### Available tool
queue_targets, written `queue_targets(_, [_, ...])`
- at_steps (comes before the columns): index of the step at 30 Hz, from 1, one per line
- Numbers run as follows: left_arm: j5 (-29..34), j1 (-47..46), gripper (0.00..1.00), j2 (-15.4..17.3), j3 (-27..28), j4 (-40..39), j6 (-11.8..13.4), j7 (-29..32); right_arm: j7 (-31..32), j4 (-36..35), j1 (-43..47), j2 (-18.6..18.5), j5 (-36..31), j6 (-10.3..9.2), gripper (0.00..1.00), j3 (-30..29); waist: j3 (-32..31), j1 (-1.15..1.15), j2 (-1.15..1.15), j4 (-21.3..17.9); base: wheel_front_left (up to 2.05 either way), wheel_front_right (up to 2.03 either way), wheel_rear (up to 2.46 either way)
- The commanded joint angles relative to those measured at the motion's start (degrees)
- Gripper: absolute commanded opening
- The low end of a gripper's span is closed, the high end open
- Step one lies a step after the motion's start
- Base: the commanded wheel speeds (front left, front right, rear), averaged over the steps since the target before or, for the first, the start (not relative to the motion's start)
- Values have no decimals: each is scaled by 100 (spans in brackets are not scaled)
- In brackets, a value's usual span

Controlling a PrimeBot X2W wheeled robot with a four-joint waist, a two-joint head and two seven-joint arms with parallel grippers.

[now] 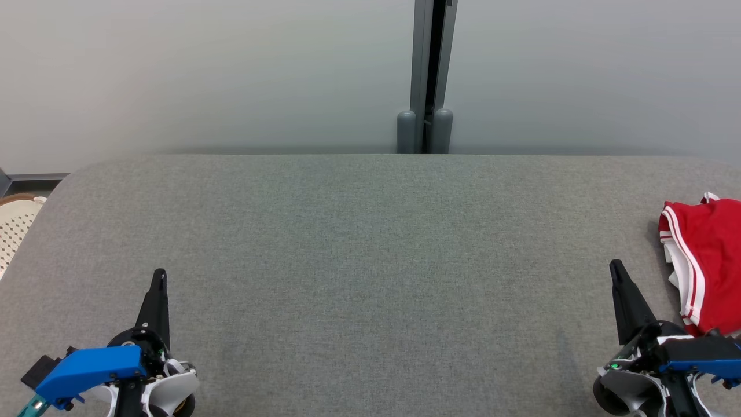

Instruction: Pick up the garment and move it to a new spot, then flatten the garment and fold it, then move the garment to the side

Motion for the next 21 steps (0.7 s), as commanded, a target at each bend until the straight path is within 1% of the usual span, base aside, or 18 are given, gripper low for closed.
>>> queue_targets(1, [-11,-59,0,5,11,-27,-54,22,26,-24,70,-33,13,2,0,-12,0,0,0,0,0,0,0])
queue_targets(21, [-11,-59,0,5,10,-28,-54,21,26,-24,68,-34,14,2,0,-11,0,0,0,0,0,0,0])
